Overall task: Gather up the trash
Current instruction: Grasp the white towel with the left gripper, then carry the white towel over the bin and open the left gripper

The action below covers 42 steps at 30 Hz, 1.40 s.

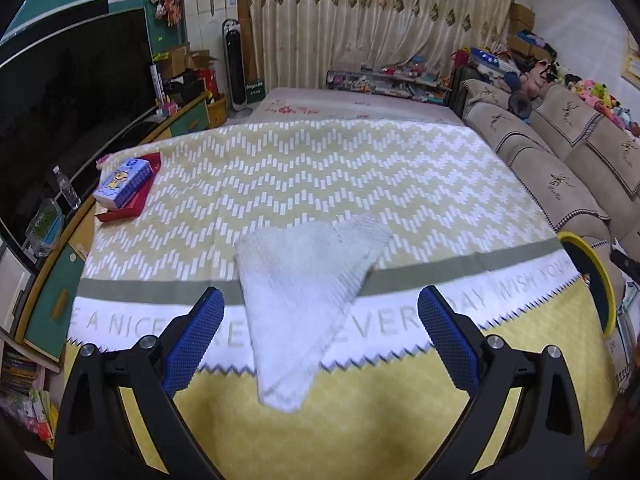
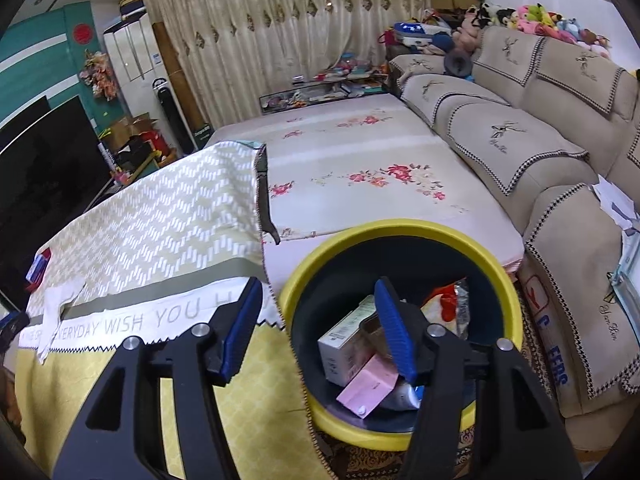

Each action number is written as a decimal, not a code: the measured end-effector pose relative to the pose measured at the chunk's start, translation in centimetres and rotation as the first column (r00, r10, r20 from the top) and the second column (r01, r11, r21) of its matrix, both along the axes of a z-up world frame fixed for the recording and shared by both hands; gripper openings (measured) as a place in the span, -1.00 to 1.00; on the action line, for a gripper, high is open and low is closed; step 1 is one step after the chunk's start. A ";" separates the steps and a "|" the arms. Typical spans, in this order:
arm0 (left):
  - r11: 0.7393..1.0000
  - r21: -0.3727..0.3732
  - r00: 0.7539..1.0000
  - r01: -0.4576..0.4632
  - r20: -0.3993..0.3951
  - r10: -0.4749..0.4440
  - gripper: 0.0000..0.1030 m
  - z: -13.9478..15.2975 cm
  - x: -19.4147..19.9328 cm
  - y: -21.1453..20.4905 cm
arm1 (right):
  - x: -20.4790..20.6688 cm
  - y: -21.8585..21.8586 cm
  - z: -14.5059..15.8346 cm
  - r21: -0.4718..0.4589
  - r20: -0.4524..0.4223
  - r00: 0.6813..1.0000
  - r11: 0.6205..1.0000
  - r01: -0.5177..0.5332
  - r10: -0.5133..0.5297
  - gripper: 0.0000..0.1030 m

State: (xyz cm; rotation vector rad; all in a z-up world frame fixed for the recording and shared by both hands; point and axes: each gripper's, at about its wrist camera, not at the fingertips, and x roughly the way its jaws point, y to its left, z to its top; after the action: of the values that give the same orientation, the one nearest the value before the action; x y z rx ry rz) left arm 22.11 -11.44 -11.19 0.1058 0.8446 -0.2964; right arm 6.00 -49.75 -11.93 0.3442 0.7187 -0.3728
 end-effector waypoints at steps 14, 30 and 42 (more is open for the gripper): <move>0.997 0.029 0.993 -0.068 -0.097 0.071 0.58 -4.0 5.6 -0.5 | 0.2 0.2 -0.4 0.011 -0.014 1.000 1.000 -0.005 0.005 0.08; 0.999 0.026 0.996 -0.035 -0.080 0.037 -0.88 -3.3 4.3 -0.1 | 0.1 0.0 -0.6 0.021 -0.014 1.000 1.000 -0.011 0.011 0.08; 0.993 -0.038 0.993 0.114 0.026 -0.113 -0.88 3.9 -0.9 -2.5 | -0.3 -0.3 -0.2 0.023 0.004 1.000 1.000 -0.013 0.013 0.08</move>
State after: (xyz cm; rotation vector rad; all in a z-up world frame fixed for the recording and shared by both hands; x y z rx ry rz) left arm 21.17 -13.93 -7.28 0.1209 0.8104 -0.4178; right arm 5.71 -50.03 -12.14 0.3618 0.7220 -0.3517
